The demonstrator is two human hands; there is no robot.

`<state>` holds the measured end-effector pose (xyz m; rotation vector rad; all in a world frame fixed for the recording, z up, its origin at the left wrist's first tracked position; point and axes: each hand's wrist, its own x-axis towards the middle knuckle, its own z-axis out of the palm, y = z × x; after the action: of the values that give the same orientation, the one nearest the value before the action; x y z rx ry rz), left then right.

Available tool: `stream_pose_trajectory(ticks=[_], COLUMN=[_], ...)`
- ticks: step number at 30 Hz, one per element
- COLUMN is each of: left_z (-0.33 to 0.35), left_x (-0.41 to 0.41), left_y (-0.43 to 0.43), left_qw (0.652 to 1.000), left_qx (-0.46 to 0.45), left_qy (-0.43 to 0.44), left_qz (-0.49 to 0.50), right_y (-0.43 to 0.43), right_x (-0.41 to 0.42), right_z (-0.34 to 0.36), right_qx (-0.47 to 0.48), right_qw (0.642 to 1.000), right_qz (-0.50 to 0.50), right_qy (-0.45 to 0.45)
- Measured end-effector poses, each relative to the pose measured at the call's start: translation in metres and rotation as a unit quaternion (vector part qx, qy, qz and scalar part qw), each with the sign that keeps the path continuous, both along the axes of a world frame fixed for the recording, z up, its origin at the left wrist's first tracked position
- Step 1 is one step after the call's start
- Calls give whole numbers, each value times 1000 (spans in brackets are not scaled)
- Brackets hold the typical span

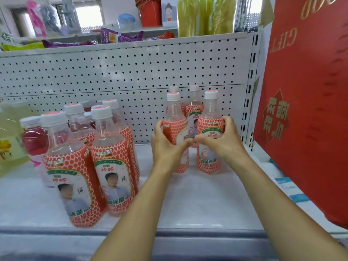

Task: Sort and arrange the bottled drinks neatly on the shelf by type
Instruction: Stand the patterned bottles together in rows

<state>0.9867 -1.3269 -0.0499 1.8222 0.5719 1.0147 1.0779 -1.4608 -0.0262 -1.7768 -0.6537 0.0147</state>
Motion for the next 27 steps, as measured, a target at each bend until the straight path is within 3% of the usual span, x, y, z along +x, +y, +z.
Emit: stream_pose_trajectory(ticks=[3, 8, 14, 18, 20, 25, 27], left_z=[-7, -31, -36, -32, -31, -29, -28], left_x=[-1, -14, -15, -16, -16, -10, -13], left_y=[-7, 12, 11, 9, 10, 4, 2], left_qw=[996, 989, 990, 988, 985, 994, 994], left_qx=[30, -84, 18, -104, -126, -25, -11], left_qy=[35, 98, 136, 72, 47, 102, 109], left_qz=[80, -71, 25, -93, -105, 13, 10], right_y=[-2, -13, -6, -7, -9, -12, -12], right_x=[1, 10, 6, 8, 9, 4, 2], right_z=[-6, -27, -33, -37, -38, -37, -38], right_qx=[-37, -72, -44, -58, -59, -53, -46], right_qw=[999, 993, 997, 994, 994, 996, 996], right_qz=[12, 82, 57, 82, 79, 67, 64], right_qy=[14, 43, 24, 40, 42, 39, 40])
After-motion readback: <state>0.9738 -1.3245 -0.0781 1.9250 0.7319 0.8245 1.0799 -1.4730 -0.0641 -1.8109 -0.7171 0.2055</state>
